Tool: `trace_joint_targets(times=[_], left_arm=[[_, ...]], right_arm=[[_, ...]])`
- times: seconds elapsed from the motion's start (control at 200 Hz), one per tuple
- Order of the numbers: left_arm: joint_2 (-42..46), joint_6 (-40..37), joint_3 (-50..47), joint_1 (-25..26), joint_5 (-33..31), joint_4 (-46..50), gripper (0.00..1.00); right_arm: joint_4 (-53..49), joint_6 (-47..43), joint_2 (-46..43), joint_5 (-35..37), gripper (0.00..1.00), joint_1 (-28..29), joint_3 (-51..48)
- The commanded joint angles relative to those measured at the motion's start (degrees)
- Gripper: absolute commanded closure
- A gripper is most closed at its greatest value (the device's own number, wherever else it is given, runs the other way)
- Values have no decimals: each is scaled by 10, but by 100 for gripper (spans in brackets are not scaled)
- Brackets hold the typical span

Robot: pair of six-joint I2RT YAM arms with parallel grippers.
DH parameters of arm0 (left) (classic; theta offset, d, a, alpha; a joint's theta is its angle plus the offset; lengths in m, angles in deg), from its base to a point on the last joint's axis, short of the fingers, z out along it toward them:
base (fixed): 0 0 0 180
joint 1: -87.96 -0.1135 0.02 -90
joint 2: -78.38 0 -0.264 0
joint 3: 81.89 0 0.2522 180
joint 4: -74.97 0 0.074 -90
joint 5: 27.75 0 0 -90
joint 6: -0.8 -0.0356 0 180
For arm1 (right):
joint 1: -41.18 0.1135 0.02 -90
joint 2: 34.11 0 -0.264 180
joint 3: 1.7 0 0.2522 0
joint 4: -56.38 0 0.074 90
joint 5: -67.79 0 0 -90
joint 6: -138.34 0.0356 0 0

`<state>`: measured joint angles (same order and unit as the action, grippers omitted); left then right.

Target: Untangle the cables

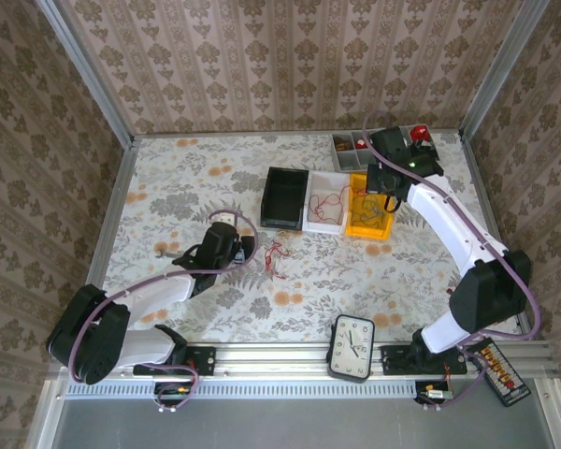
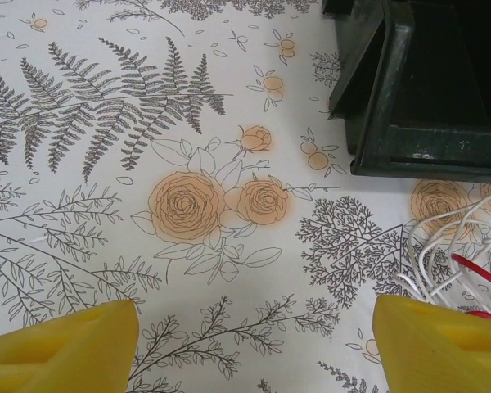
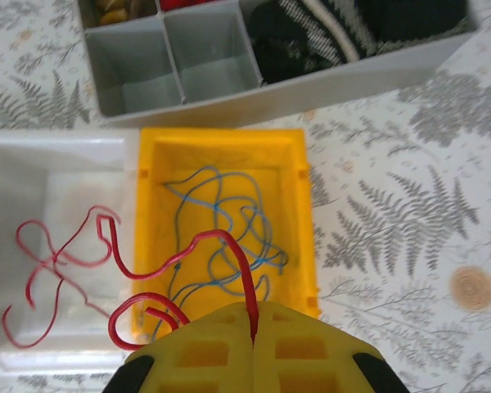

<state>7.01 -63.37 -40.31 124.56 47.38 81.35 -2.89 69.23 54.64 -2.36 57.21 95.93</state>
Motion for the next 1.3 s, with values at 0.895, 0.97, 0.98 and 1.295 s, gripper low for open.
trace_joint_targets(times=[0.895, 0.97, 0.98, 1.295], left_arm=[[24, 1, -6, 7, -9, 13, 25], [22, -2, -2, 8, -9, 15, 25], [21, -2, -2, 9, -9, 14, 25], [4, -10, 12, 13, -4, 21, 25]], right_arm=[[33, -57, 279, -37, 100, 127, 150], [32, -48, 295, -42, 100, 127, 147], [32, -46, 298, -43, 100, 127, 146], [34, -22, 364, -59, 100, 126, 150]])
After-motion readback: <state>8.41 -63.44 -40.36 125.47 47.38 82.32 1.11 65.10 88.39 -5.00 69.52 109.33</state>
